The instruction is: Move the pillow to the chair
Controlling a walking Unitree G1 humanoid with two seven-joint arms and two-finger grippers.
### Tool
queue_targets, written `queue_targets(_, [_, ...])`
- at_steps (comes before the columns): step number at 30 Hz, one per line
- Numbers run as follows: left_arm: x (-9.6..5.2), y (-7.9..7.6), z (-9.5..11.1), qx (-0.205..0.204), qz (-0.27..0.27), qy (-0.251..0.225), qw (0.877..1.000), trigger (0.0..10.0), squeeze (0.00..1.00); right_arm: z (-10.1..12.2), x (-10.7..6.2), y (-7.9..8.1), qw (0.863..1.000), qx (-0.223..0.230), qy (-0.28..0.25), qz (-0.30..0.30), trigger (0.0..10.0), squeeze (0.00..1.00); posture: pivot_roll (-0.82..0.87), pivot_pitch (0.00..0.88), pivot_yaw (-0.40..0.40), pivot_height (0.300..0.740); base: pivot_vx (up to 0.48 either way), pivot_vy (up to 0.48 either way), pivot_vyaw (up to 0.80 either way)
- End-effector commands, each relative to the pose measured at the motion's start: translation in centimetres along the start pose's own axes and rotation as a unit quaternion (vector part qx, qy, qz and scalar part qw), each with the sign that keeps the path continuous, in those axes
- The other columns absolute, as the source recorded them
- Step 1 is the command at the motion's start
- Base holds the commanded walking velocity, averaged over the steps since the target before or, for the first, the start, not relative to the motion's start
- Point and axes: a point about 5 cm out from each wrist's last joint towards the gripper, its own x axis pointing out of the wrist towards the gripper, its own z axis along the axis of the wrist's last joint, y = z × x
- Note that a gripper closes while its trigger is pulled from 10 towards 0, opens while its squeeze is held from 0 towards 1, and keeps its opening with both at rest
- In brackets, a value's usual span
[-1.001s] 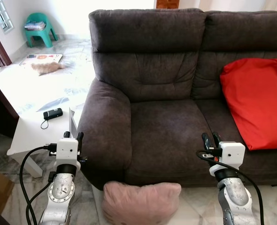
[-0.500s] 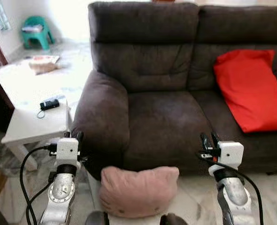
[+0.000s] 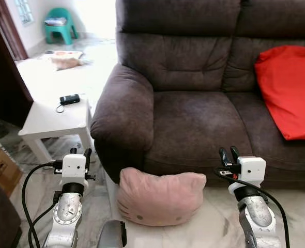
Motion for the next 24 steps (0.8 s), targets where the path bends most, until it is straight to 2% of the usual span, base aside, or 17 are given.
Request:
queue_targets(1, [0.16,-0.09,0.13,-0.004,0.002,-0.001,1.0,10.0,0.0,0.13,0.19,-0.33,1.0,-0.002,0.003,-0.006,10.0,0.0,-0.03,0.0,-0.035,0.63,0.0,0.0,0.0])
queue_targets(12, [0.11,-0.18,0.02,-0.008,-0.001,0.003,1.0,10.0,0.0,0.11,0.28,-0.11,1.0,-0.002,0.004,0.002,10.0,0.0,-0.03,0.0,-0.036,0.553,0.0,0.0,0.0])
queue_targets(24, [0.08,-0.53,-0.14,-0.01,-0.011,0.011,1.0,10.0,0.0,0.08,0.13,-0.1,1.0,-0.007,0.0,0.001,10.0,0.0,-0.03,0.0,-0.037,0.553,0.0,0.0,0.0])
